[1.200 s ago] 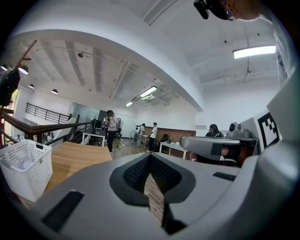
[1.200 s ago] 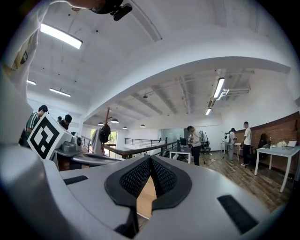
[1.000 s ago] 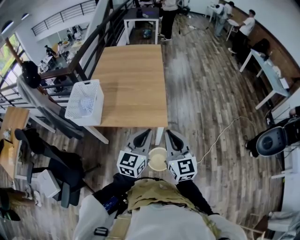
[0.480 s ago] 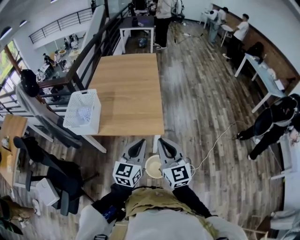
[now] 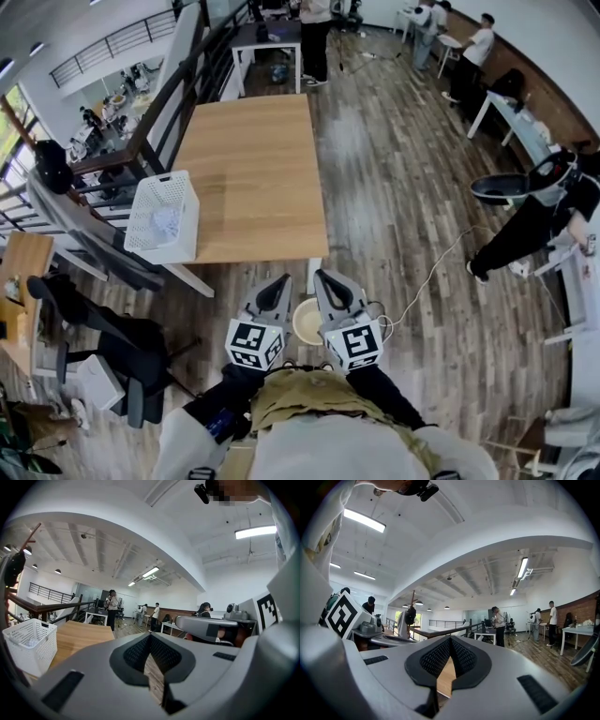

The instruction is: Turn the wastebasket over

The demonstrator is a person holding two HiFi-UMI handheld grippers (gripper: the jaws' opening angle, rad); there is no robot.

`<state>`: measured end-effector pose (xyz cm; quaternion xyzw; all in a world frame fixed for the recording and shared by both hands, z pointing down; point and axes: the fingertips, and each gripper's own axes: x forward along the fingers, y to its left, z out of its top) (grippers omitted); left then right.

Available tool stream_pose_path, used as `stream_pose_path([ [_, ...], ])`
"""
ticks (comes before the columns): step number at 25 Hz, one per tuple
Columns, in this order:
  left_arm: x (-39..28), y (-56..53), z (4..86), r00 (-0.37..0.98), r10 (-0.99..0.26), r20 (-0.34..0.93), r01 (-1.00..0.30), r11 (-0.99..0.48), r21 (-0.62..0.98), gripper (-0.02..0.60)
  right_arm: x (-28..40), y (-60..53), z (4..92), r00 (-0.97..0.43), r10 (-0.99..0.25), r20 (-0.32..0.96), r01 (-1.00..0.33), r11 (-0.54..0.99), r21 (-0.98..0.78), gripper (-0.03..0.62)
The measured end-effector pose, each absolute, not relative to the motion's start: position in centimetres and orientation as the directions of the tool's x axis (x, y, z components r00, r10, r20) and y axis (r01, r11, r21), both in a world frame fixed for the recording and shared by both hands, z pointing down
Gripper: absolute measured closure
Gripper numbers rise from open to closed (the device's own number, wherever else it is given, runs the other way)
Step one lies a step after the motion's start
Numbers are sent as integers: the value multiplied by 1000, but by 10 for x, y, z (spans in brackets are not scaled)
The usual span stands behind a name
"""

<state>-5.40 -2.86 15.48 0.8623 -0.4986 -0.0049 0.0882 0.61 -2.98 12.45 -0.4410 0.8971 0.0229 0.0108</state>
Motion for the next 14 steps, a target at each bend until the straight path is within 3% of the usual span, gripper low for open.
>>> stream_pose_path([
  [14,-60,-26,155,506,-859,80,-858,-492,145,580,4,-30,122,-599,-799,-46,-801,598,46,574],
])
